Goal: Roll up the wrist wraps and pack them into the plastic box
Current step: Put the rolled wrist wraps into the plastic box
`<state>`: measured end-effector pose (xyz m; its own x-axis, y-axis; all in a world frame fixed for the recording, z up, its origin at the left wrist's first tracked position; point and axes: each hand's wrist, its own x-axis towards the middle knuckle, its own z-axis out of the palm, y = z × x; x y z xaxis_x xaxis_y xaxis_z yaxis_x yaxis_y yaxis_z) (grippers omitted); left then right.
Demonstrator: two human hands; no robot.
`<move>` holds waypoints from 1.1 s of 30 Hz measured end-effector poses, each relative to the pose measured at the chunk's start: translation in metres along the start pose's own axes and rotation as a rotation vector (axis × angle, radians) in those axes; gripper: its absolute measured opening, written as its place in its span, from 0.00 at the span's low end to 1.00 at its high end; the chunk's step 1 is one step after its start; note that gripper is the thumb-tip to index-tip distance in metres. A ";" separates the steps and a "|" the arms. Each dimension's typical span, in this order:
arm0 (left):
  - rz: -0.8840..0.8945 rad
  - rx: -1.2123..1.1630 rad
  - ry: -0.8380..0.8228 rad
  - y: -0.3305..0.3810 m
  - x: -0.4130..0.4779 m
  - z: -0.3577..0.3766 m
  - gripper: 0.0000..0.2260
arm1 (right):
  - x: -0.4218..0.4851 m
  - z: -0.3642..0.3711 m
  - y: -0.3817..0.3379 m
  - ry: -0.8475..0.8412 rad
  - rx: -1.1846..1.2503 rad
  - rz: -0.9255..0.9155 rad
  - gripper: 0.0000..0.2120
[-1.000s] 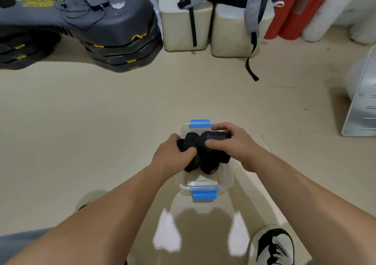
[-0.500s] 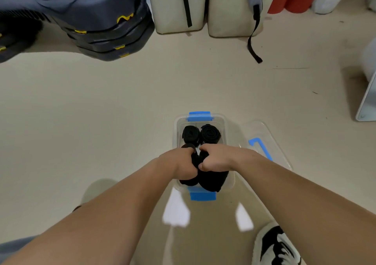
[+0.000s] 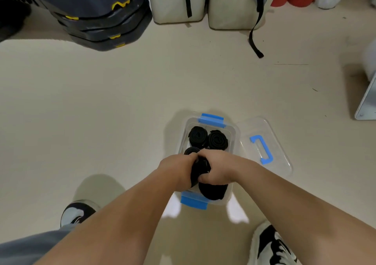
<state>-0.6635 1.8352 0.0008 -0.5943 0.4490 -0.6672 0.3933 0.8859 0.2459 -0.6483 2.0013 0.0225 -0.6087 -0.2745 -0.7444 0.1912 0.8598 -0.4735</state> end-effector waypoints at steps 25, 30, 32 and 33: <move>-0.007 -0.024 0.195 0.016 -0.002 0.033 0.12 | -0.021 0.063 0.012 0.464 -0.400 0.039 0.25; -0.021 0.031 0.126 0.023 0.008 0.017 0.10 | -0.014 0.057 0.013 0.374 -0.293 0.071 0.23; -0.037 0.050 0.101 0.023 0.013 0.010 0.09 | -0.013 0.055 0.012 0.364 -0.281 0.054 0.22; -0.035 0.064 0.094 0.023 0.016 0.007 0.08 | -0.013 0.055 0.013 0.351 -0.282 0.048 0.23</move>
<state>-0.6588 1.8623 -0.0096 -0.6704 0.4299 -0.6048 0.4138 0.8931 0.1762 -0.5954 1.9926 0.0005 -0.8380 -0.1105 -0.5343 0.0379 0.9651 -0.2591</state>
